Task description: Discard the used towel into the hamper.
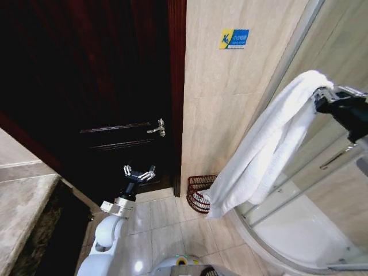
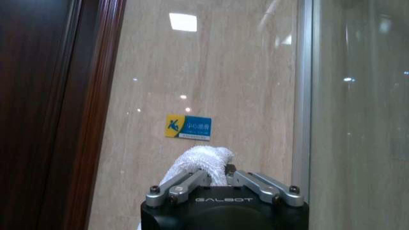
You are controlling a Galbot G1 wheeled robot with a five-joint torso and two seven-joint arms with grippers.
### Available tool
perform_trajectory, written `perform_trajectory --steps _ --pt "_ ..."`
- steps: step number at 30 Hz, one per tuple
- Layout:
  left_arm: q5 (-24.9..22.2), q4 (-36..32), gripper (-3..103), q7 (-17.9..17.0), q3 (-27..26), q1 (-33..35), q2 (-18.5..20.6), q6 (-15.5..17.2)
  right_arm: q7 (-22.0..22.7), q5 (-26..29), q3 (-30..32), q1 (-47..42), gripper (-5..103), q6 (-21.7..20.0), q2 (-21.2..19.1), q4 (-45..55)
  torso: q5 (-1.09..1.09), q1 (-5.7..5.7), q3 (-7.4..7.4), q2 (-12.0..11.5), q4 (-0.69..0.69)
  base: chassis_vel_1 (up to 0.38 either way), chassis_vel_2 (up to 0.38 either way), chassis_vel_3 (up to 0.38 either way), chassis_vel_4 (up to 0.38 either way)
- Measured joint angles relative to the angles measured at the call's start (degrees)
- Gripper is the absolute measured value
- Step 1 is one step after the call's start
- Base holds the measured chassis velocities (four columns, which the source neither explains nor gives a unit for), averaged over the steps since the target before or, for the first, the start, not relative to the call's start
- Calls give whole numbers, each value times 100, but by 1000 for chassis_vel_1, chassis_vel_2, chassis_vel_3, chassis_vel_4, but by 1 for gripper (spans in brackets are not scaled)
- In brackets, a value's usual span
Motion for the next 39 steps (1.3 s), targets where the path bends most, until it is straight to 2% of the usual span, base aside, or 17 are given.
perform_trajectory --steps 7,14,19,25,28,32,39 --pt "95 26 100 -1 12 -30 -22 8 -44 -27 -31 25 5 0 9 2 0 0 0 0 1 0 0 0 0" --pt "106 42 100 21 12 -77 52 44 -137 -73 -66 -9 5 0 321 144 0 0 0 0 -1 -16 -15 -19 -13" --pt "180 49 100 71 99 -119 51 102 -616 -382 -223 -7 5 77 602 67 0 0 0 0 -2 -75 -68 -65 -67" --pt "258 54 100 139 154 -134 4 120 -1084 -612 -569 101 5 248 716 -210 1 0 0 0 0 -91 -101 -97 -87" --pt "264 46 100 143 154 -134 -7 137 -1308 -632 -689 126 5 311 682 -405 2 0 0 0 0 -93 -114 -105 -100" --pt "218 56 100 182 139 -164 -52 92 -1683 -617 -1031 163 5 511 344 -735 2 0 0 0 -4 -136 -126 -133 -125" --pt "214 45 100 190 117 -121 -108 80 -1894 -688 -1552 342 5 624 69 -817 2 1 1 0 -2 -92 -70 -64 -73"
